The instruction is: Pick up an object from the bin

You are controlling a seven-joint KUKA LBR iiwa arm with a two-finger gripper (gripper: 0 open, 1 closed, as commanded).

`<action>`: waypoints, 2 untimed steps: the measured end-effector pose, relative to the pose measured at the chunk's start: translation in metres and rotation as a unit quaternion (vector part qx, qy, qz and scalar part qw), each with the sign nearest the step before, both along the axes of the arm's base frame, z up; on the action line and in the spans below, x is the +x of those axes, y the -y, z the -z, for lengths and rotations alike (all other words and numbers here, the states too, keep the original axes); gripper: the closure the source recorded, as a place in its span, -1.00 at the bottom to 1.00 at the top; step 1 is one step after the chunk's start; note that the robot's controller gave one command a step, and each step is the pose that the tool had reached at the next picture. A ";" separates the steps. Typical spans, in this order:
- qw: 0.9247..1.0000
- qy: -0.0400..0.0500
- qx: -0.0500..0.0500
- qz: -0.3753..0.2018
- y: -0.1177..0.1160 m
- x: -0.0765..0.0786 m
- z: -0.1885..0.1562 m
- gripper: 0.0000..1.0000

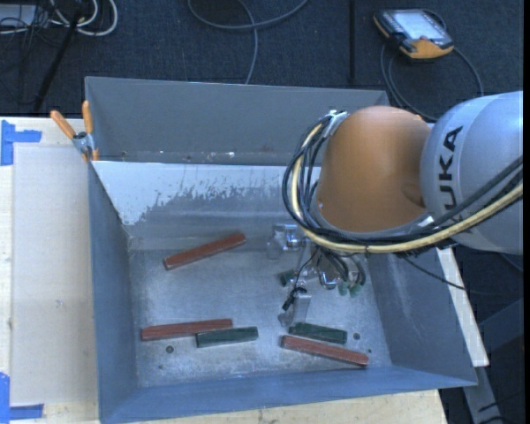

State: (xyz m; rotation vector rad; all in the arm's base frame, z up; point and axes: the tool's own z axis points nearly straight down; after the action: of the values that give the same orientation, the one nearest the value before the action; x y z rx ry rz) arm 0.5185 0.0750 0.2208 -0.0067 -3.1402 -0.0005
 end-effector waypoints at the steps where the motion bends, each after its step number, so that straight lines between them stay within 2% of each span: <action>1: 1.000 0.000 0.000 0.000 0.000 0.000 0.000 -1.00; 2: 1.000 0.002 0.000 -0.011 0.003 -0.018 0.061 -1.00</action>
Offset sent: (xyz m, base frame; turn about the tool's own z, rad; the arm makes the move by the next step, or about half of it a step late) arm -0.0453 -0.0092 -0.1508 -0.0502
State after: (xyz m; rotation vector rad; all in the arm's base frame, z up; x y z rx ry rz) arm 0.5007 0.0719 0.1598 0.0268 -3.1449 -0.0008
